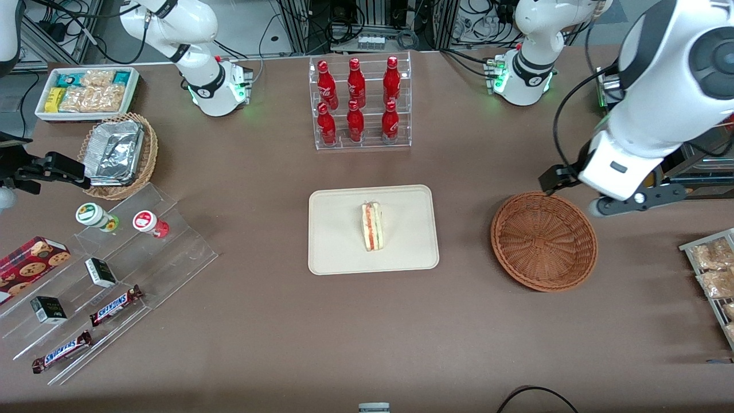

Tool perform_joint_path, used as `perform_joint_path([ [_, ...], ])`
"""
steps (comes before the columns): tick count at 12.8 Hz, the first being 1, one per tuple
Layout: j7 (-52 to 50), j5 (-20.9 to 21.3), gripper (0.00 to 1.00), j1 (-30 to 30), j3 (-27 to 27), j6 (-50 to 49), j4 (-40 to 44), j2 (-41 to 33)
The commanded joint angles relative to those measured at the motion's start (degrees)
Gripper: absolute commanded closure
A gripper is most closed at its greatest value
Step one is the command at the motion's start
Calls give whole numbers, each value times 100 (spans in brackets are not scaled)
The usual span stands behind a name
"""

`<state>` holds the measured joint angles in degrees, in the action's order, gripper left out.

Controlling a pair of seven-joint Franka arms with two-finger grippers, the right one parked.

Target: Place sandwich from basket to tray

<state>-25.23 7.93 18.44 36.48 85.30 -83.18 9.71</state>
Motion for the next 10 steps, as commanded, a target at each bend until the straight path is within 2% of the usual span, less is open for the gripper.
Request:
perform_joint_path([
  [1,649,-413,0,-42,-560,-101,-207,-504],
  [2,938,-484,0,-243,-859,-188,-216,-610],
  [5,1634,-704,0,-1340,-2404,-400,-408,-952],
  [8,1943,-705,0,-2088,-3285,-233,-822,-1199],
  [10,1952,-713,0,-2231,-3454,-233,-831,-1217],
])
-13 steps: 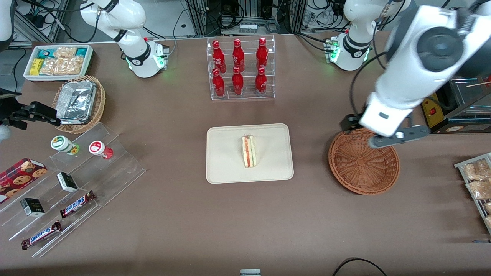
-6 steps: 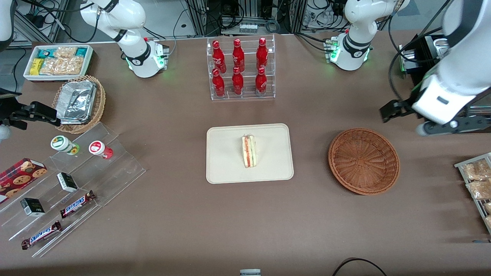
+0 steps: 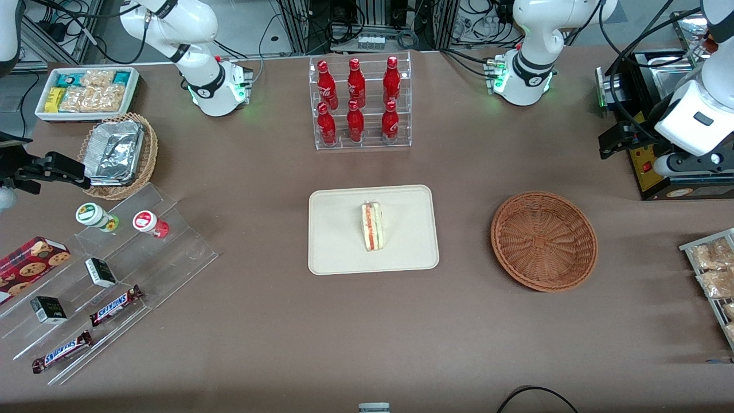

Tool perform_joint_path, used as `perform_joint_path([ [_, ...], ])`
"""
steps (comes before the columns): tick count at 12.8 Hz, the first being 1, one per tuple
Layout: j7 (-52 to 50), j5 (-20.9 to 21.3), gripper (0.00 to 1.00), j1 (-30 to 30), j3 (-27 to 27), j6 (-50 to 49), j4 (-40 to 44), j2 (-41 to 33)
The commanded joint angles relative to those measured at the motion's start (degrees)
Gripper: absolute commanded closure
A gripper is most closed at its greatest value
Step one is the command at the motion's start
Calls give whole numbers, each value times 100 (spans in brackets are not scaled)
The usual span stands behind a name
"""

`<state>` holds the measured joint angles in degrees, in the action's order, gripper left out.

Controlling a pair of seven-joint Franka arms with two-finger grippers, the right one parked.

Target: Place sandwich from basket to tray

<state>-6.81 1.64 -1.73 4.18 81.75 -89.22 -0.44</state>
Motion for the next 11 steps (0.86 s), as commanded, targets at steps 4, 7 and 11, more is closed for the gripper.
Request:
perform_joint_path([
  [4,189,-173,0,-267,-348,131,-201,-264],
  [7,189,-129,0,-267,-339,227,-122,-124],
  [11,207,-41,0,-249,-356,201,-25,-123],
])
